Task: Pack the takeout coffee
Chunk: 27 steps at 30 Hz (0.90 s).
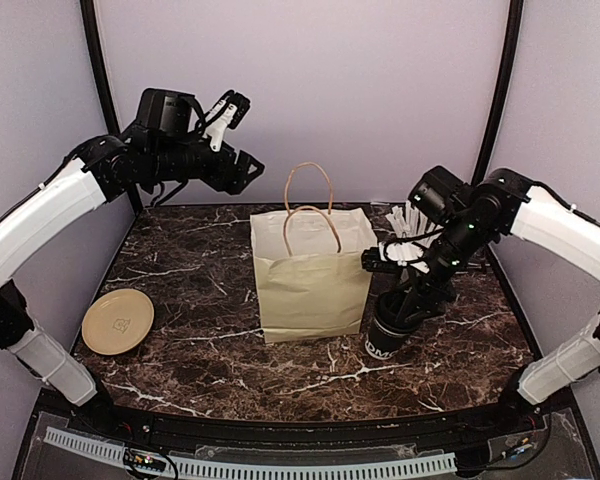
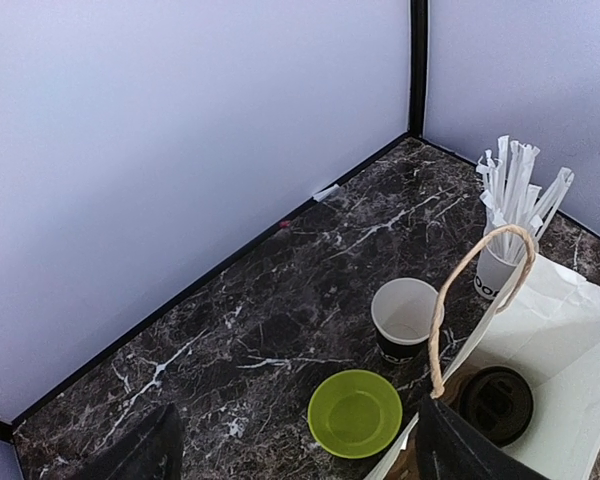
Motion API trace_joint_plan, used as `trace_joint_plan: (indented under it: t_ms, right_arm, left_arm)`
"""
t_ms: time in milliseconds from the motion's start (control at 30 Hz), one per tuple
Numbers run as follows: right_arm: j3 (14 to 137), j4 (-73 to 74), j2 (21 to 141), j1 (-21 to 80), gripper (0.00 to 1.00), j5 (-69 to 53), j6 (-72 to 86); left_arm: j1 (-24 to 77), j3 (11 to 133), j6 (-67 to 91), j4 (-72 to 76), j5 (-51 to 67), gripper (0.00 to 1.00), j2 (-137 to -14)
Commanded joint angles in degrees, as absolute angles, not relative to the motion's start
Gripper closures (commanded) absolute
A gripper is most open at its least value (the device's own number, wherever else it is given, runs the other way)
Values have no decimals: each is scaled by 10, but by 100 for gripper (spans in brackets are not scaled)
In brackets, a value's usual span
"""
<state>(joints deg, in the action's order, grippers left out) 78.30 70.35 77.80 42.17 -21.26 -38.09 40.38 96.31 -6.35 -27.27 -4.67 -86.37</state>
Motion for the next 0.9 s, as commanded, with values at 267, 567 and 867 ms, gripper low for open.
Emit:
trace_joint_plan:
  t_ms: [267, 567, 867]
  right_arm:
    - [929, 683, 925, 633, 36, -179, -387]
    - [1032, 641, 1068, 689, 37, -111, -357]
    - [1057, 612, 1130, 693, 36, -93, -352]
  left_arm:
    - [398, 970, -35, -313, -82, 17, -794]
    - [398, 943, -41, -322, -88, 17, -759]
    - [399, 915, -46, -320, -83, 17, -734]
